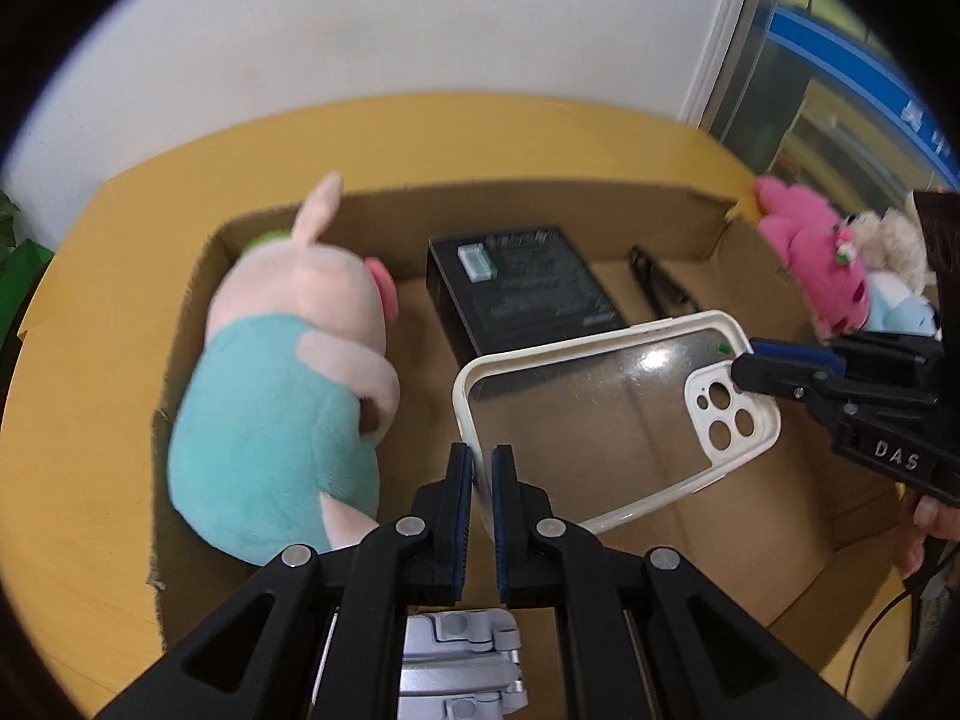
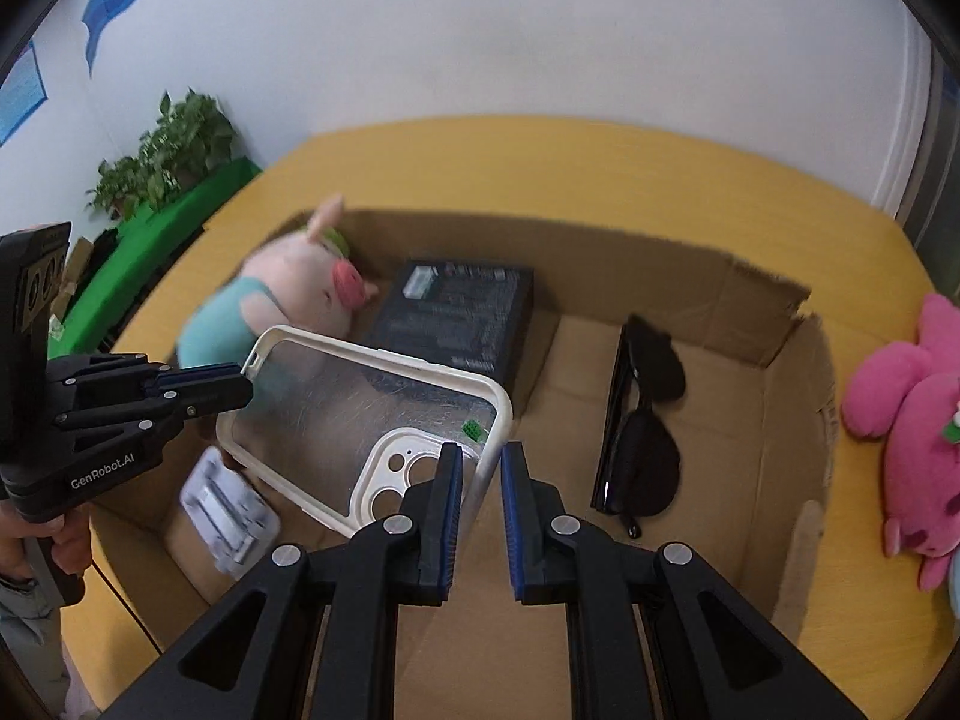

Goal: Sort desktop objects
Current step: 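Lift the phone case and carry it over the cardboard box, then lower the phone case into the box and open the right gripper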

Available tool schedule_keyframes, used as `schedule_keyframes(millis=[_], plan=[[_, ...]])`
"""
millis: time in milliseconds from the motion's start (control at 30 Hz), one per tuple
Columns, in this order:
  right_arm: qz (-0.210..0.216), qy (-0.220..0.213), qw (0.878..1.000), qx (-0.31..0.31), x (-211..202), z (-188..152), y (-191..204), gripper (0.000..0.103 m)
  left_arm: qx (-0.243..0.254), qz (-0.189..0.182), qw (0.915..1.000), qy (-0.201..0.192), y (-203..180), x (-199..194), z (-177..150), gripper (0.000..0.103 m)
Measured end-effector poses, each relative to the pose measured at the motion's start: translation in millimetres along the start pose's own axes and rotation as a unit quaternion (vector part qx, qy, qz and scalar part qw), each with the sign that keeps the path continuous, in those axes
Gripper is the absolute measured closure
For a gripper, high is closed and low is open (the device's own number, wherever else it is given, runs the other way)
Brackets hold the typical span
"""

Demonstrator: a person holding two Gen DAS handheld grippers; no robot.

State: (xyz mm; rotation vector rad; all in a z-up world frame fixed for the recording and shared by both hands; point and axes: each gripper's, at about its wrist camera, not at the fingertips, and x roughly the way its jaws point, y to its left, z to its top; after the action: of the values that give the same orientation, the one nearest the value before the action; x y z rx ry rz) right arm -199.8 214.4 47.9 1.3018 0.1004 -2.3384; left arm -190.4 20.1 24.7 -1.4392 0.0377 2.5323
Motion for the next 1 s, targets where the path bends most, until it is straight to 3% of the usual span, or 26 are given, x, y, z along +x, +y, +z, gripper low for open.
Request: schedule_keyframes(millis=[200,433,667,733,767,833,867,900,933,967,1000], plan=[[-0.009,0.077,0.997,0.007,47,-7,-7,0.091,0.004,0.013,0.9985,0.053,1,33,1,0.098],[-0.001,0.138,0.990,0.041,79,-17,-16,0.091,0.007,0.031,0.9942,0.103,-2,54,-3,0.097],[-0.013,0.136,0.989,0.048,77,-25,-13,0.086,-0.024,0.015,0.9934,0.111,5,46,-7,0.095],[-0.021,0.112,0.992,0.051,61,-28,-11,0.064,-0.036,0.011,0.9962,0.079,8,27,-11,0.093],[-0.026,0.094,0.994,0.049,50,-30,-9,0.059,-0.041,0.007,0.9974,0.059,9,15,-14,0.091],[-0.042,0.043,0.997,0.038,16,-34,0,0.044,-0.052,0.000,0.9986,-0.008,11,-20,-22,0.088],[-0.047,0.020,0.998,0.035,-1,-36,5,0.041,-0.051,0.008,0.9969,-0.059,8,-47,-31,0.078],[-0.050,-0.005,0.998,0.034,-20,-40,11,0.032,-0.046,0.013,0.9932,-0.106,4,-73,-41,0.057],[-0.047,-0.034,0.998,0.035,-40,-44,18,0.021,-0.042,0.014,0.9889,-0.142,3,-93,-50,0.044],[-0.045,-0.062,0.996,0.036,-59,-50,24,0.014,-0.035,0.021,0.9816,-0.187,1,-115,-62,0.021],[-0.048,-0.098,0.993,0.036,-82,-60,31,0.000,-0.028,0.035,0.9744,-0.220,-3,-131,-72,0.018]])
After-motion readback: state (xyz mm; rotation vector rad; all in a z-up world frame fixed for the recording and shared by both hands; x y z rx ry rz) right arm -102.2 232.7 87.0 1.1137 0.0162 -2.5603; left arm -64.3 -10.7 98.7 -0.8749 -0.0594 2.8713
